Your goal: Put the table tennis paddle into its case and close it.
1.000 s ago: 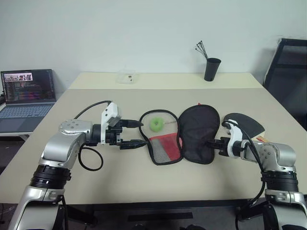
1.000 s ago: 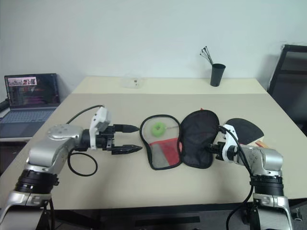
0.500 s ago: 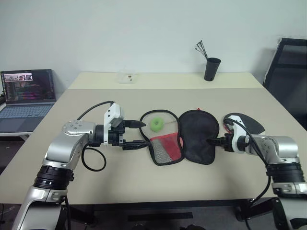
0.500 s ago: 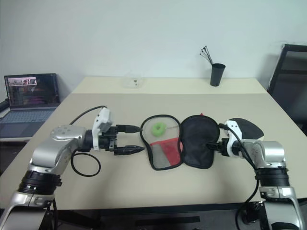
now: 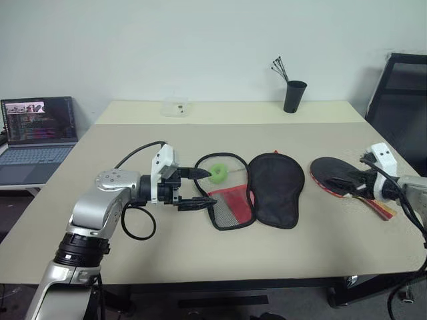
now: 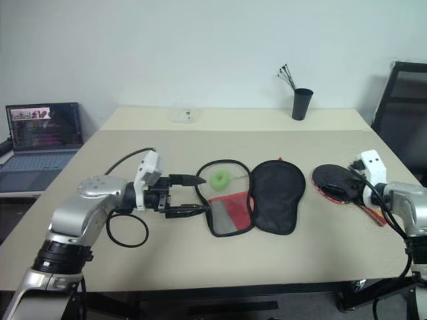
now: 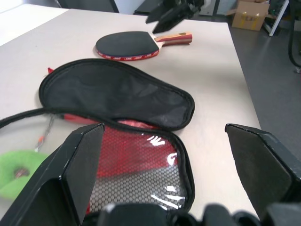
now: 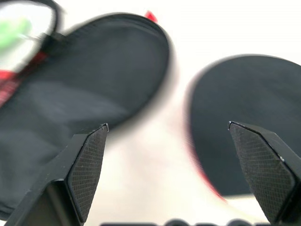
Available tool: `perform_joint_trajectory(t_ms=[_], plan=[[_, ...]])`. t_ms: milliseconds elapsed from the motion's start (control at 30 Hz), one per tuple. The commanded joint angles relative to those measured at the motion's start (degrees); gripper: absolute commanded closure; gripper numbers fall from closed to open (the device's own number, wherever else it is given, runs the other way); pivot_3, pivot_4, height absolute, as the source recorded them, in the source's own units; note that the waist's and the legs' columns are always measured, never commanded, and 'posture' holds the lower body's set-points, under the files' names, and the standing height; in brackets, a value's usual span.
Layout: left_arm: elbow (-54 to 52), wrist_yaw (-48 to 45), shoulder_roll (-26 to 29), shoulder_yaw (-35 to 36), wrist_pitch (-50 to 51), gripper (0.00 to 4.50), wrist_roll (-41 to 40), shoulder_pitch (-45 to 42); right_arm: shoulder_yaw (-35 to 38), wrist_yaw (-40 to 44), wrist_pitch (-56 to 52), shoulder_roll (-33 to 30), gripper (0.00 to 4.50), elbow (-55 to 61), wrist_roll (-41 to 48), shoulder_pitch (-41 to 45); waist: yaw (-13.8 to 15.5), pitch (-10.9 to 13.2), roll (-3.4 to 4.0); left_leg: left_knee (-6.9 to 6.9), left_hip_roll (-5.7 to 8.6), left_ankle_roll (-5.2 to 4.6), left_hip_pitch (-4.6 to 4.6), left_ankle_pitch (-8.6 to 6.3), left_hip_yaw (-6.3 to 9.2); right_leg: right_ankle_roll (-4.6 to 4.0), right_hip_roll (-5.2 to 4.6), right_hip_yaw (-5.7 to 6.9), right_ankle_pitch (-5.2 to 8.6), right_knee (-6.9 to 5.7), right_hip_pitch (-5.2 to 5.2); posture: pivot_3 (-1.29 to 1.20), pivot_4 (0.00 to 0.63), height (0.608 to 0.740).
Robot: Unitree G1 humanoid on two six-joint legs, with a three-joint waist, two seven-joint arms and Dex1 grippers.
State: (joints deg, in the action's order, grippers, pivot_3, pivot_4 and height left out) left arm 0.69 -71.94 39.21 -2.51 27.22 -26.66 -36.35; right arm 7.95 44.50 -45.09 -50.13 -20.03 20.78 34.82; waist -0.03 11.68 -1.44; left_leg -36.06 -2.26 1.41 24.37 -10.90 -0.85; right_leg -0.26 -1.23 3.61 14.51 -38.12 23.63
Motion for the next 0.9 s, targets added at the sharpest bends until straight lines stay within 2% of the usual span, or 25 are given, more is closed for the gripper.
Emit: perform_joint_trajectory(t_ms=[33, 333, 500, 600, 700, 900], plan=[[-2.02, -0.33, -0.96, -0.73, 0.17, 0.0, -0.83, -2.24, 1.01, 1.39, 6.4, -2.31, 0.01, -9.15, -3.08, 1.69, -0.01, 0.0, 0.0, 0.0, 0.01, 0.0, -0.01, 0.0, -0.01, 0.0, 0.0, -0.01, 0.0, 0.0, 0.0, 0.0, 0.15, 0.74], [-0.97, -2.84, -1.7, -1.86, 1.13, 0.0, -1.43, -6.24, -3.07, 3.33, 20.22, -2.28, 0.01, -33.85, -12.35, 9.96, -0.29, 0.01, 0.02, 0.01, -0.02, 0.0, -0.13, 0.0, -0.16, -0.02, 0.07, -0.18, -0.01, -0.03, 0.0, 0.0, 0.15, 0.74], [-0.76, -3.3, -1.45, -1.86, 0.88, 0.0, -1.0, -6.38, -5.18, 3.77, 23.85, -1.12, 0.01, -42.12, -16.53, 13.17, -0.29, 0.01, 0.01, 0.01, -0.03, 0.0, -0.17, 0.0, -0.27, -0.02, 0.08, -0.3, -0.01, -0.03, -0.01, 0.0, 0.15, 0.74], [-0.77, -3.27, -1.3, -1.74, 0.78, 0.0, -0.89, -6.24, -5.8, 6.11, 23.75, -0.73, 0.01, -44.12, -17.39, 14.01, -0.28, 0.01, 0.01, 0.02, -0.04, 0.01, -0.26, 0.0, -0.45, -0.02, 0.08, -0.46, -0.02, -0.04, -0.01, 0.0, 0.15, 0.74], [-0.79, -3.24, -0.96, -1.47, 0.58, 0.0, -0.77, -5.94, -6.23, 11.93, 20.2, -0.63, 0.01, -43.29, -16.94, 14.52, -0.3, 0.0, 0.01, 0.05, -0.06, 0.01, -0.46, 0.0, -0.61, -0.02, 0.09, -0.64, -0.02, -0.06, -0.1, 0.0, 0.15, 0.74], [-0.52, -3.02, -0.92, -1.27, 0.18, 0.0, -0.58, -5.8, -7.14, 20.26, 11.97, -1.07, 0.01, -33.88, -15.63, 12.54, -0.46, 0.0, 0.0, 0.04, -0.17, 0.02, -0.61, -0.02, -0.77, -0.03, 0.18, -0.82, -0.03, -0.14, -0.12, 0.0, 0.15, 0.74]])
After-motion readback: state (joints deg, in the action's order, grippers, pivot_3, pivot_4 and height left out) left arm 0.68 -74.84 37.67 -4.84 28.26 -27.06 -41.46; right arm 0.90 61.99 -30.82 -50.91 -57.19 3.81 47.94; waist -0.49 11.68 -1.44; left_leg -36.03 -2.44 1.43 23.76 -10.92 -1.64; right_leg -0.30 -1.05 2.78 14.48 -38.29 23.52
